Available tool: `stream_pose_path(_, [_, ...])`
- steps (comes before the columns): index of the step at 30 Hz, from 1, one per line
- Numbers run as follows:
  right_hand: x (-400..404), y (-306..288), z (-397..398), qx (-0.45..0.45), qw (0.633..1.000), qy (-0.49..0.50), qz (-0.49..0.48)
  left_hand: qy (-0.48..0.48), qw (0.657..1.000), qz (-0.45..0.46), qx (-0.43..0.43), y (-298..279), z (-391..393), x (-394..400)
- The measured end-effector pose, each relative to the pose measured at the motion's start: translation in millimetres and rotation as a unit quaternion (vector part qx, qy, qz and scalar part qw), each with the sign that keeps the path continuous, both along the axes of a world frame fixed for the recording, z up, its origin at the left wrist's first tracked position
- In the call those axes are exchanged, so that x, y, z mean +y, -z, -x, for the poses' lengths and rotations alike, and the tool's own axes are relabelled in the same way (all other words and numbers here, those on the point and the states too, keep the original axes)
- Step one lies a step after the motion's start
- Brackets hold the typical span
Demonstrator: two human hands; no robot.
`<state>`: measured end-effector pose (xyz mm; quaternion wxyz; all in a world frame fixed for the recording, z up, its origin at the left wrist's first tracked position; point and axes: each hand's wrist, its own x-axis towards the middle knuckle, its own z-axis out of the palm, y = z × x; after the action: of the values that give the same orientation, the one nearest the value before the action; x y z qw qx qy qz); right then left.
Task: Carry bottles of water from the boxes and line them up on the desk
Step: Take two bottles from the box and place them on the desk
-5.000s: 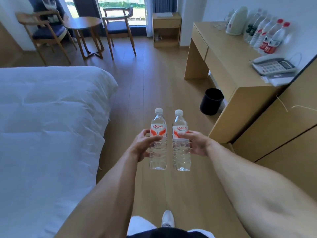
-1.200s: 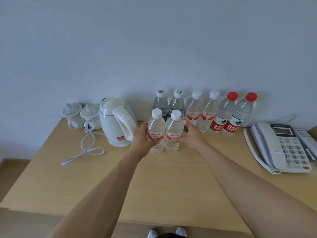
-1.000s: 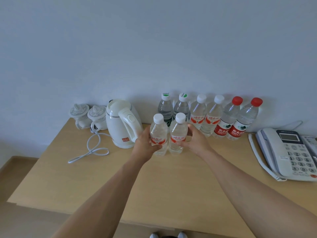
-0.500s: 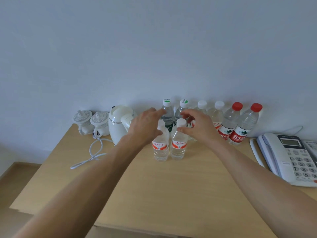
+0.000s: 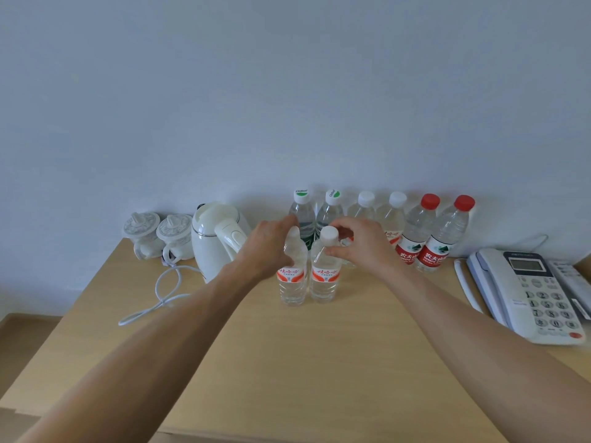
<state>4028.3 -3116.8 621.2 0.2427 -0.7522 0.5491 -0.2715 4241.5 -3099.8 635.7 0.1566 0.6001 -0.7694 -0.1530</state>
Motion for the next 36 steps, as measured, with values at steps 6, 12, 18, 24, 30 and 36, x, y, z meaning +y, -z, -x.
stream_pose_path(6, [1, 0, -1, -0.033, 0.999, 0.016, -0.008, -0.028, 0.999, 0.008, 0.023, 2, 7, -15])
stream_pose_path(12, [2, 3, -3, -0.034, 0.998, 0.045, -0.002, -0.044, 0.998, 0.019, 0.031, 6, 11, -25])
stream_pose_path(18, [2, 3, -2, -0.050, 0.997, 0.062, -0.008, -0.044, 0.998, 0.033, 0.036, 9, 10, -28])
stream_pose_path(24, [3, 4, -2, -0.062, 0.995, 0.071, -0.010, -0.037, 0.998, 0.027, 0.050, 7, 10, -31])
stream_pose_path(30, [3, 4, 0, -0.063, 0.995, 0.082, -0.011, -0.035, 0.997, 0.028, 0.055, 7, 12, -30])
stream_pose_path(36, [0, 3, 1, -0.066, 0.993, 0.092, -0.017, -0.031, 0.996, 0.026, 0.076, 7, 10, -28])
